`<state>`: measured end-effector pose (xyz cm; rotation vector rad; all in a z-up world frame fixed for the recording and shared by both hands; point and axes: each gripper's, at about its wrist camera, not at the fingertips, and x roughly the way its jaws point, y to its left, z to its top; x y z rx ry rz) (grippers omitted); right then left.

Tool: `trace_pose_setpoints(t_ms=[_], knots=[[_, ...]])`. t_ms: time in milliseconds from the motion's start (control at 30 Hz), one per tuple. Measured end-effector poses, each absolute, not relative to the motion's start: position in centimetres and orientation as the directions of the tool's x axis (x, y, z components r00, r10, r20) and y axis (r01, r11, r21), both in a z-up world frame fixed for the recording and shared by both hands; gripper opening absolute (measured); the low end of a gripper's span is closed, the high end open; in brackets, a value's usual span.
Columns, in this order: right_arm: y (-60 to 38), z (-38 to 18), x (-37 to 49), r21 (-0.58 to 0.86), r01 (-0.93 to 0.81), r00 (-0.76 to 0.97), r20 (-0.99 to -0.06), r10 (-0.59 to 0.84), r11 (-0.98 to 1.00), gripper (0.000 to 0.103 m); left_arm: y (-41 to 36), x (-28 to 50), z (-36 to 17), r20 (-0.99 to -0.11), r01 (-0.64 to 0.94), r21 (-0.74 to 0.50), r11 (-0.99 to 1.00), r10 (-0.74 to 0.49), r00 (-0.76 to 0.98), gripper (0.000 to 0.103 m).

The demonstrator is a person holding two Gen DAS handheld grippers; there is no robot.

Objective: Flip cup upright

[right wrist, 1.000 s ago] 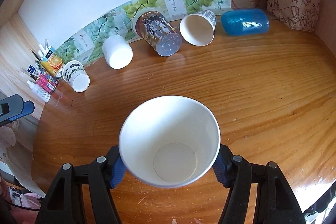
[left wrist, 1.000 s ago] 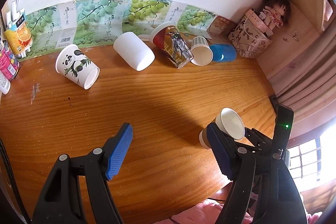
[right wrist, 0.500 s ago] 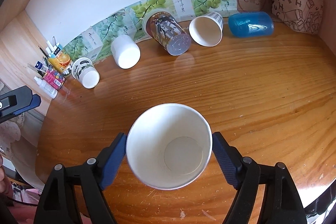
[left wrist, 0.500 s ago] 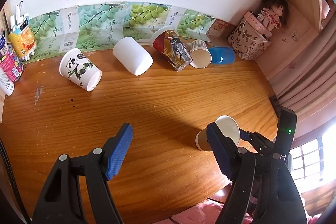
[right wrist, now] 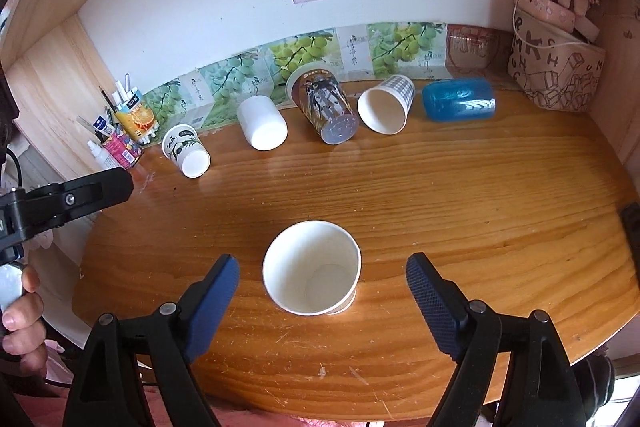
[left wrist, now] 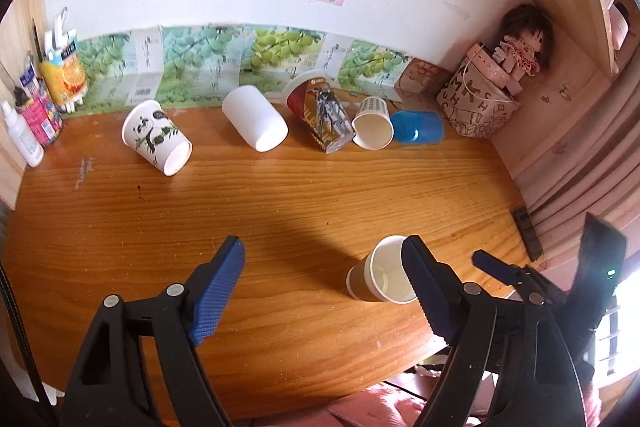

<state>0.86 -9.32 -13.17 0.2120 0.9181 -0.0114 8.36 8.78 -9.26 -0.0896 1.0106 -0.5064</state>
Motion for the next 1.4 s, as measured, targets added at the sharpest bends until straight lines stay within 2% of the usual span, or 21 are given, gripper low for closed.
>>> trace_pose_setpoints(t_ms=[167,300,433,500,600,733,967,1000,1033,1067,1100,1400], knots=[[-10.8,-9.7,-1.0,0.207,0.062,0.616,-0.777,0.126,0.976,0.086,6.7,6.2,-7.5,-0.794,0.357,-0.255,0.899,-0.405,0.453,0.084],[-11.9,-7.4,-2.5,0.169,0.029,0.638,-0.762,0.112,0.985,0.086,6.1,4.4,-6.7,-0.803,0.312,-0.219,0.925,-0.352,0.481,0.084],[-13.4,-5.4,-3.6,0.173,0.004,0.656,-0.744,0.128,0.985,0.086,5.5,2.8,-5.3,-0.780,0.277,-0.213,0.937,-0.334,0.529,0.084],[-14.3,-4.6,-4.2,0.202,0.007,0.657,-0.739,0.148,0.979,0.086,5.2,1.8,-4.1,-0.749,0.243,-0.199,0.949,-0.307,0.587,0.084],[-15.2,-3.7,-5.4,0.231,0.002,0.669,-0.723,0.171,0.973,0.086,3.9,0.0,-2.4,-0.683,0.223,-0.113,0.968,-0.239,0.690,0.085],[-16.2,-2.0,-6.9,0.202,-0.007,0.752,-0.645,0.138,0.979,0.086,3.0,-1.4,-1.1,-0.605,0.220,-0.099,0.970,-0.235,0.761,0.087],[-17.5,-0.8,-7.8,0.198,-0.034,0.828,-0.543,0.138,0.980,0.086,2.2,-2.2,0.7,-0.518,0.149,-0.096,0.984,-0.177,0.837,0.088],[-17.6,-0.7,-7.8,0.196,-0.036,0.833,-0.536,0.137,0.980,0.091,2.2,-2.3,0.7,-0.514,0.139,-0.099,0.985,-0.170,0.841,0.090],[-17.7,-0.6,-7.7,0.190,-0.036,0.837,-0.531,0.134,0.981,0.103,2.1,-2.3,0.7,-0.513,0.129,-0.097,0.987,-0.161,0.843,0.093],[-17.8,-0.7,-7.8,0.185,-0.037,0.841,-0.525,0.130,0.982,0.103,1.9,-2.4,0.6,-0.514,0.122,-0.094,0.988,-0.153,0.844,0.101],[-17.9,-0.6,-7.8,0.183,-0.039,0.847,-0.515,0.130,0.982,0.103,1.8,-2.3,0.6,-0.514,0.108,-0.087,0.990,-0.137,0.847,0.103],[-18.4,-0.5,-6.3,0.186,-0.077,0.864,-0.479,0.158,0.980,0.103,1.4,-2.0,1.0,-0.473,0.052,-0.066,0.996,-0.077,0.877,0.103]])
